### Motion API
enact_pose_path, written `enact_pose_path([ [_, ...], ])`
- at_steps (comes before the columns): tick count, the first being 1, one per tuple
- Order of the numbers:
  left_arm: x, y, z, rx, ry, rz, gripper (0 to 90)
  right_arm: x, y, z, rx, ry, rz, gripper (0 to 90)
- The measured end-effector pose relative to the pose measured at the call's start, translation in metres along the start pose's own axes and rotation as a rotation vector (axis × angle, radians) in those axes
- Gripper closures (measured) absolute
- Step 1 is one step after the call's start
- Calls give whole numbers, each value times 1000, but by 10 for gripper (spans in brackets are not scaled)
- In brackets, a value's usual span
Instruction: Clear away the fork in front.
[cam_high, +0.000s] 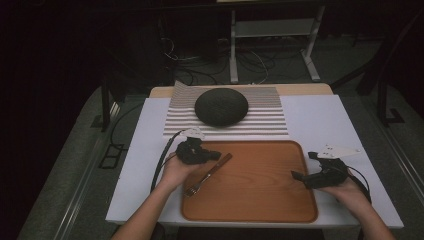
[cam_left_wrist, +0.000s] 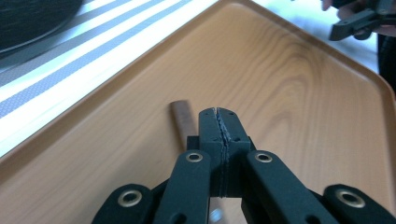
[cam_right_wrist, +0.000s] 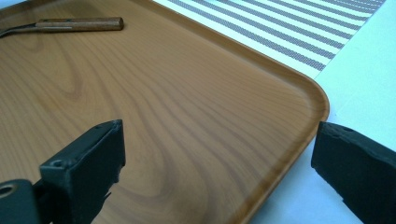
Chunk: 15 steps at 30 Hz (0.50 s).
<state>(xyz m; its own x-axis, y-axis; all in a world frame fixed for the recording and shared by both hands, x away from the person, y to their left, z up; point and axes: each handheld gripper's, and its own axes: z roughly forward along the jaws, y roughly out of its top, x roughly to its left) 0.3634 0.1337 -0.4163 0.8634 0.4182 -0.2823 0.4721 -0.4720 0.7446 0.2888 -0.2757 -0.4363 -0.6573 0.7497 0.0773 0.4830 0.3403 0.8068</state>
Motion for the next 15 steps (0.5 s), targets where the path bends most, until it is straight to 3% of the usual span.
enact_pose_path([
  [4,-7,6,24,79,0,27,896,-1,0,-1,-6,-2,5,29],
  [5,-9,8,36,121,13,44,896,-1,0,-1,-5,-2,4,29],
  [12,-6,5,47,181,66,51,896,-1,0,-2,-8,-2,2,29],
  [15,-2,3,44,170,77,27,897,-1,0,-2,-7,-2,3,29],
])
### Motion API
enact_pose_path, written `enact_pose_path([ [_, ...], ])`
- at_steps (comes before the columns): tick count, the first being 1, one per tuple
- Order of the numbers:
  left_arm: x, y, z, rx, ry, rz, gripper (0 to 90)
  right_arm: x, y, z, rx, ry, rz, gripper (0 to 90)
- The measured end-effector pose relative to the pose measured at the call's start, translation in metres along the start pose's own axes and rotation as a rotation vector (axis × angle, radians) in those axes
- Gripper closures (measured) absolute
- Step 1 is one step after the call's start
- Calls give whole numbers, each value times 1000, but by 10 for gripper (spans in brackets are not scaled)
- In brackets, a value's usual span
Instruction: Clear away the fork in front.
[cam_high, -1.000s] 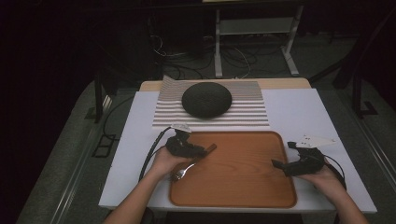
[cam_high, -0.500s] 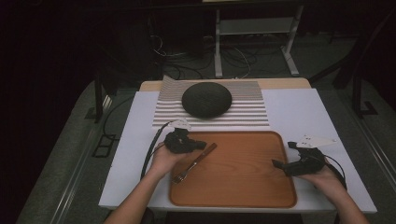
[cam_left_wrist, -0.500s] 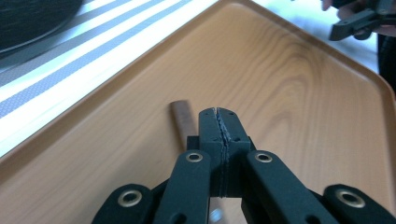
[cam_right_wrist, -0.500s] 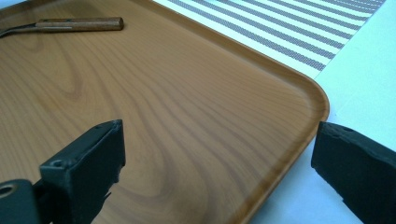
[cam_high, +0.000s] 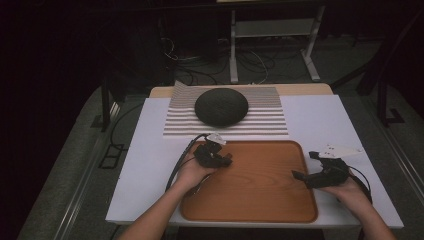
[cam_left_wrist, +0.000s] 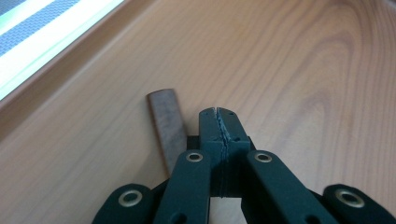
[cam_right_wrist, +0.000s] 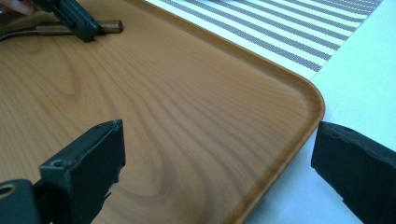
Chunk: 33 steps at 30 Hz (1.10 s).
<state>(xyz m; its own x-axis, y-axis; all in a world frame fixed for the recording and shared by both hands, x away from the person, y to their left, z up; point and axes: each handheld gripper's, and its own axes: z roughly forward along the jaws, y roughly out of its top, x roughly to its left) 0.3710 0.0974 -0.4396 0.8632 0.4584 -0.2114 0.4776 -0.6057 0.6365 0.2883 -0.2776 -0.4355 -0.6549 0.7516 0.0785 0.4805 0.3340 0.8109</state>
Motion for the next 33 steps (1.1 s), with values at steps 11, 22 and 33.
enact_pose_path([
  [11,21,-16,-21,-8,65,-70,897,1,1,-1,-3,1,-2,29],
  [22,35,-36,-46,-16,127,-121,896,1,1,-1,-7,0,4,29],
  [33,35,-40,-61,-93,109,-110,821,1,1,-4,-10,0,3,29],
])
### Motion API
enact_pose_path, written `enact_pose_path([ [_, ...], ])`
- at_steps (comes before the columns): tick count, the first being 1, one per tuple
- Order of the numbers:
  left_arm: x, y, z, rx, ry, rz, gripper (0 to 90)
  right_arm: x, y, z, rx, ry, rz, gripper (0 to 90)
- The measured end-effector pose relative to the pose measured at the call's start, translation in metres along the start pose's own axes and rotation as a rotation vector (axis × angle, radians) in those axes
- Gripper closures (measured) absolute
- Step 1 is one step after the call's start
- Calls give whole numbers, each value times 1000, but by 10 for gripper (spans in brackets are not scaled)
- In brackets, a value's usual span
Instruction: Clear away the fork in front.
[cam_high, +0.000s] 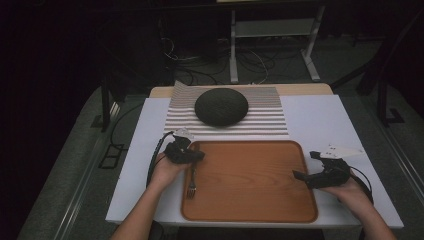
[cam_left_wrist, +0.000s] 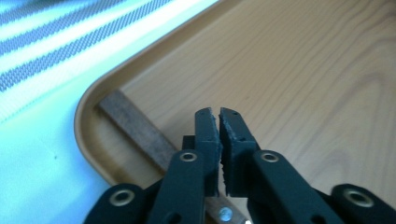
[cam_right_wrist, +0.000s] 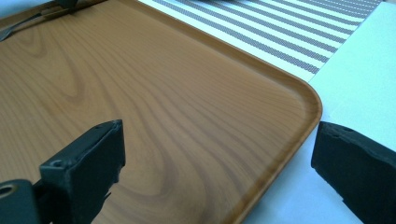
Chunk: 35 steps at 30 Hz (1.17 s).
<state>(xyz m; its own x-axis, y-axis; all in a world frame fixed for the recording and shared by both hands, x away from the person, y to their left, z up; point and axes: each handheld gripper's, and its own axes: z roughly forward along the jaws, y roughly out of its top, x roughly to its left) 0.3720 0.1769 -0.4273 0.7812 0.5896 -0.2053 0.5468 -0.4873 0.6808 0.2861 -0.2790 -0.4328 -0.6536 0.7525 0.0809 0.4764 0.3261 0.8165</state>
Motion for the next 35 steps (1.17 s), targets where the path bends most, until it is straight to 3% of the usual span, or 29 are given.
enact_pose_path([
  [5,-6,1,-14,-77,-17,33,669,1,0,-1,-5,3,1,29],
  [6,-7,1,-17,-92,-15,37,582,2,1,-1,-5,7,-1,29],
  [10,-9,-2,-29,-141,-22,62,462,3,1,-2,-7,10,-1,29],
  [13,-11,-7,-37,-170,-32,71,338,4,1,-3,-8,18,-7,29],
  [14,-11,-9,-40,-177,-35,74,338,4,1,-3,-8,18,-7,29],
  [15,-12,-12,-42,-185,-37,77,265,4,2,-3,-8,21,-6,29],
  [16,-13,-15,-44,-194,-33,79,265,4,2,-3,-8,21,-6,29],
  [19,-15,-22,-49,-211,-23,88,152,4,3,-5,-14,23,-6,29],
  [22,-17,-30,-54,-225,-4,88,132,3,2,-6,-15,23,-5,29],
  [23,-18,-32,-55,-227,2,87,65,3,2,-7,-15,21,-5,29],
  [26,-18,-39,-55,-216,10,69,0,2,2,-7,-17,22,-4,28],
  [35,-18,-42,-54,-199,9,67,0,-1,1,-8,-16,15,1,28],
])
